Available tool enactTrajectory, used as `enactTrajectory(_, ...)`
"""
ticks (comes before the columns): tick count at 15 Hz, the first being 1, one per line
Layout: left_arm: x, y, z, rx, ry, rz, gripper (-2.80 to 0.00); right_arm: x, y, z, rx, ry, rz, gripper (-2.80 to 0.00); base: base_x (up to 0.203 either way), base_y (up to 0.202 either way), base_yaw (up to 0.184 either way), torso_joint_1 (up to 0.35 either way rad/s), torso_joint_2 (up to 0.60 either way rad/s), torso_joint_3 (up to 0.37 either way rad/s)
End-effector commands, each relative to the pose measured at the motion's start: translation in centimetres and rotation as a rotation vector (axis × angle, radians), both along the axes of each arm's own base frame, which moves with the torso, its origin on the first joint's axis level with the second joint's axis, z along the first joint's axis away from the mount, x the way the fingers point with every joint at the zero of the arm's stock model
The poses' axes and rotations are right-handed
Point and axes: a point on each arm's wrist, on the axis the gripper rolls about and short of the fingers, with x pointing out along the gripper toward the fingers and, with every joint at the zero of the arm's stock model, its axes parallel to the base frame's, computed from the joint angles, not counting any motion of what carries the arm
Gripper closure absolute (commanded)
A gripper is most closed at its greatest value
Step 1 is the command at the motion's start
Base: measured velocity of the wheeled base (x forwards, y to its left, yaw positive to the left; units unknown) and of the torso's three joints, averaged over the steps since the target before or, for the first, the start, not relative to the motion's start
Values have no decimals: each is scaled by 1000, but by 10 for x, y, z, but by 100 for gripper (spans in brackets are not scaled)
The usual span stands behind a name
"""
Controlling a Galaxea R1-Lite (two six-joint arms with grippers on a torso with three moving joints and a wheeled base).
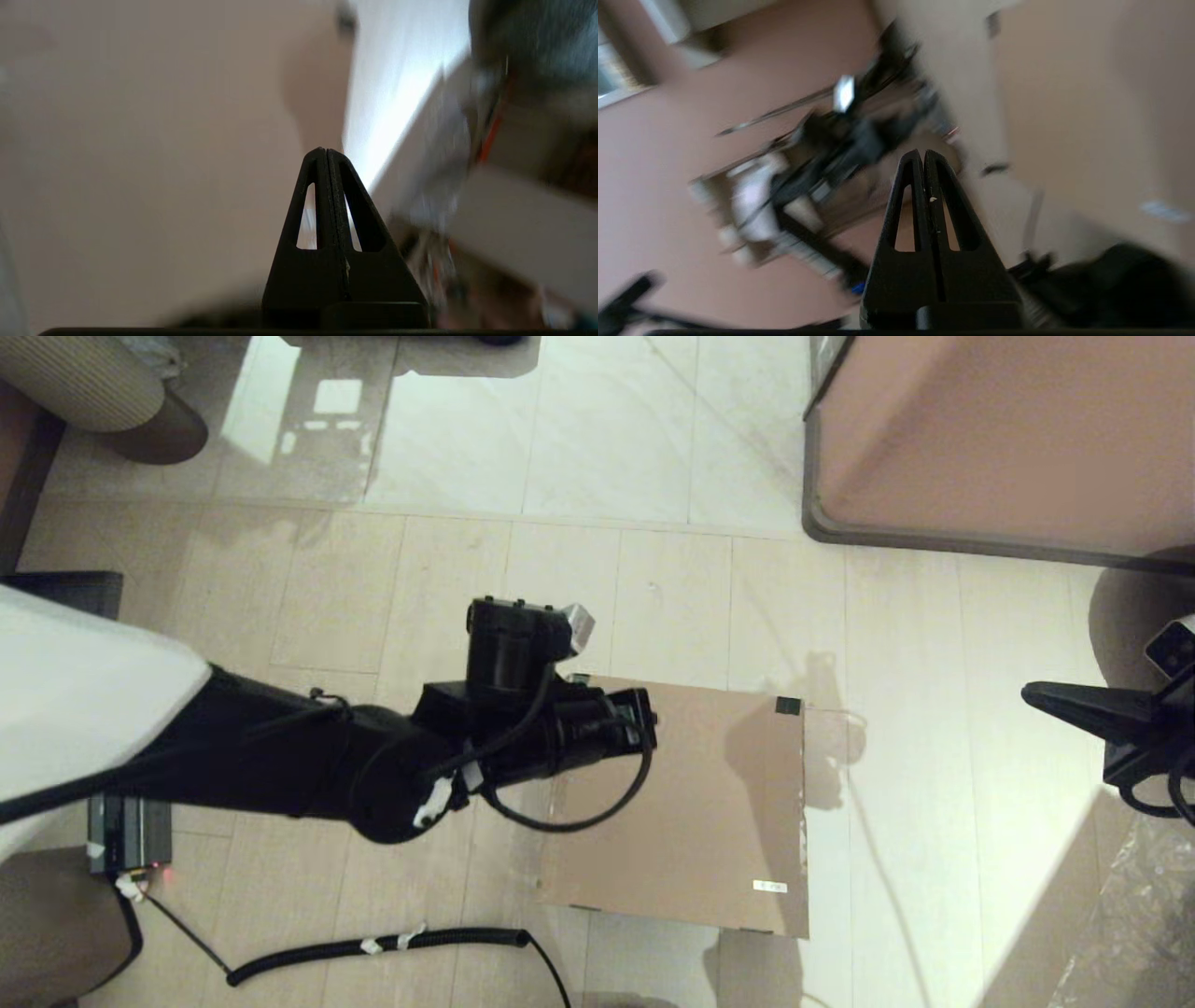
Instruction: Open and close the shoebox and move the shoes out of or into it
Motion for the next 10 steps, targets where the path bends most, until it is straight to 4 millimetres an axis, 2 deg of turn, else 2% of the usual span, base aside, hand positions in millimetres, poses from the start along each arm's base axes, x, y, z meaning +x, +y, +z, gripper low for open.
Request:
enactTrajectory(1,-51,-5,3,23,13,-82,0,-18,5,-33,-63,-54,-107,0,0,0,0,0,0,0)
enactTrajectory(3,-78,4,5,47,11,-84,0,-35,20,-69,-210,-124,-259,0,0,0,0,0,0,0)
enactTrajectory(5,-89,16,1,83,35,-75,0,-45,37,-98,-463,-142,-465,0,0,0,0,0,0,0)
enactTrajectory(7,-93,23,-1,97,45,-63,0,-47,64,-106,-612,-162,-497,0,0,0,0,0,0,0)
enactTrajectory(10,-97,45,-7,182,64,30,0,-52,112,-98,-709,-303,-389,0,0,0,0,0,0,0)
